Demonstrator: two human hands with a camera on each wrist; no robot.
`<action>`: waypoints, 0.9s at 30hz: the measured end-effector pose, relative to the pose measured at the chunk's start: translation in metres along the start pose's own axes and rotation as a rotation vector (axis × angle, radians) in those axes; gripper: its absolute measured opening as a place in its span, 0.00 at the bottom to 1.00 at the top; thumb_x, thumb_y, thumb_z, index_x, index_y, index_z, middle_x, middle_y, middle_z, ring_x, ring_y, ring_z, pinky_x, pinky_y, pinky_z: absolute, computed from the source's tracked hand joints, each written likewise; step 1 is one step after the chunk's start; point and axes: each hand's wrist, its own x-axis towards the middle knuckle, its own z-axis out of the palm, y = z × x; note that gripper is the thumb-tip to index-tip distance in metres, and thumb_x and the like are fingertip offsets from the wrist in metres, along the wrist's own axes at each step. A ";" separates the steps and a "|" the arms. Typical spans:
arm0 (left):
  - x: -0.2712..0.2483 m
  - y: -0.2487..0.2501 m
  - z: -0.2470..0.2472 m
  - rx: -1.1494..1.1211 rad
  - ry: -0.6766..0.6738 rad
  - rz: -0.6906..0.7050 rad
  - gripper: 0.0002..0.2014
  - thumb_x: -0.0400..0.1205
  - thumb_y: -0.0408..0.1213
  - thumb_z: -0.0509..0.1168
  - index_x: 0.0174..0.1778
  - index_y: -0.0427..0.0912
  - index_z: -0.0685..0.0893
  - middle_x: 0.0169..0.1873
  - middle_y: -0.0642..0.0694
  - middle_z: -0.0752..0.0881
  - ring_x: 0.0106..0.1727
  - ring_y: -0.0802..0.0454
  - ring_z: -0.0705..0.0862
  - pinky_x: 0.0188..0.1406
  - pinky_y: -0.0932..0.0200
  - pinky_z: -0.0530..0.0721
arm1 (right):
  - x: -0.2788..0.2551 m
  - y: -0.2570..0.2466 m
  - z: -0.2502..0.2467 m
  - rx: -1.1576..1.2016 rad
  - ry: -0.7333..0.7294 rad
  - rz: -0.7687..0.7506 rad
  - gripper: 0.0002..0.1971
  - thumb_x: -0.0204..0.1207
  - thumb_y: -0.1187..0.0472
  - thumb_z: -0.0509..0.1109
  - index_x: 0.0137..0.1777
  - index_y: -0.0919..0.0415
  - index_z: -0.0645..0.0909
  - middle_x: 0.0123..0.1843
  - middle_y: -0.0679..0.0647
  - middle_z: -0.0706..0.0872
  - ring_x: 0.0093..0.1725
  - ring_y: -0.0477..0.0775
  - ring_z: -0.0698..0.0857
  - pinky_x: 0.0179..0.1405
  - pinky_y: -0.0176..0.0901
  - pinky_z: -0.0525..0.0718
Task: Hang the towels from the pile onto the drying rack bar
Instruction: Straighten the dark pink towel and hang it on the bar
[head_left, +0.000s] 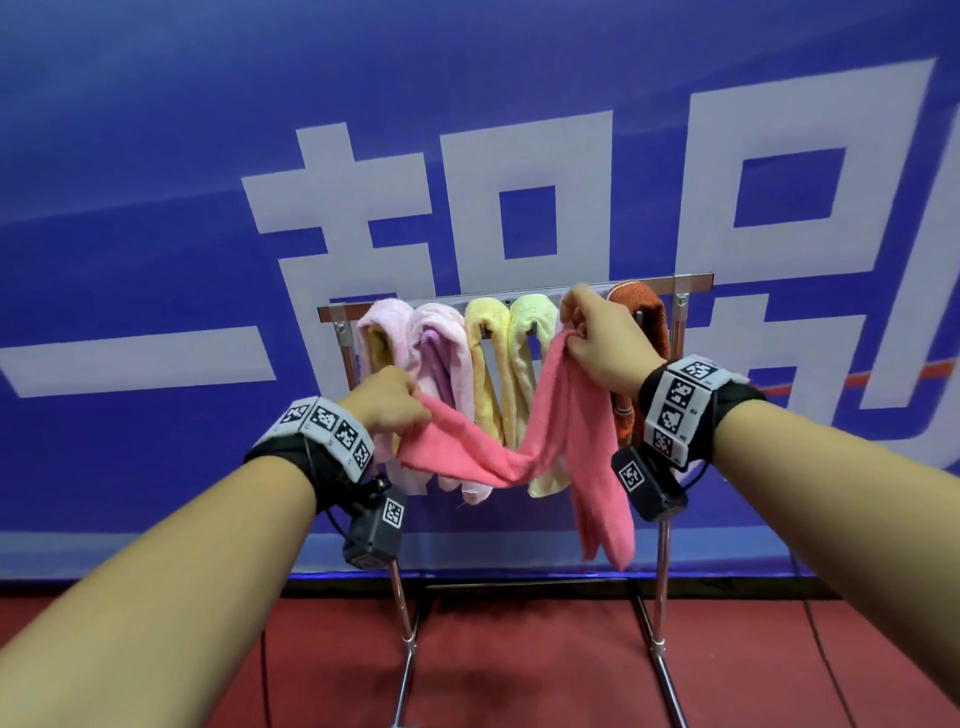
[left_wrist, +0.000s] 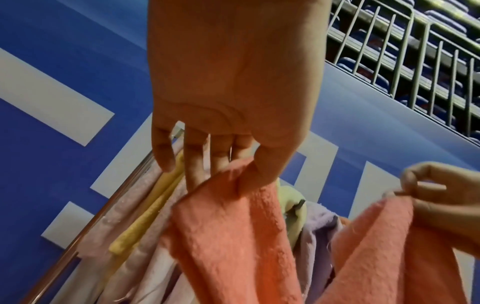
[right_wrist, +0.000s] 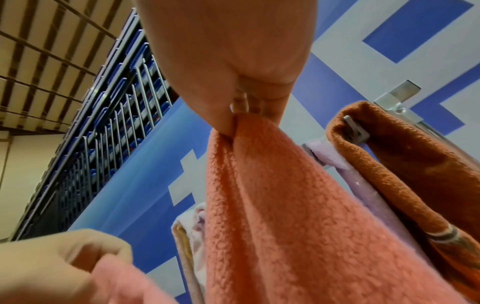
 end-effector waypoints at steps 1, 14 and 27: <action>-0.001 0.003 0.004 0.029 -0.041 0.022 0.06 0.66 0.32 0.73 0.27 0.40 0.82 0.27 0.45 0.82 0.30 0.50 0.79 0.29 0.59 0.77 | 0.002 -0.003 -0.001 0.002 -0.004 -0.008 0.10 0.75 0.71 0.63 0.52 0.57 0.74 0.45 0.53 0.83 0.46 0.56 0.81 0.47 0.50 0.80; -0.004 0.081 0.035 -0.517 0.139 0.430 0.11 0.74 0.29 0.73 0.45 0.42 0.77 0.36 0.53 0.80 0.30 0.61 0.75 0.36 0.67 0.76 | 0.016 -0.031 -0.002 0.075 -0.051 -0.078 0.10 0.72 0.73 0.65 0.47 0.59 0.74 0.43 0.58 0.83 0.39 0.54 0.78 0.37 0.41 0.74; -0.006 0.098 0.057 0.161 0.121 0.567 0.22 0.79 0.35 0.62 0.68 0.54 0.84 0.65 0.44 0.75 0.63 0.42 0.79 0.62 0.47 0.80 | 0.019 -0.018 -0.016 0.013 -0.063 -0.127 0.12 0.68 0.74 0.65 0.40 0.57 0.69 0.39 0.57 0.81 0.39 0.56 0.74 0.37 0.49 0.74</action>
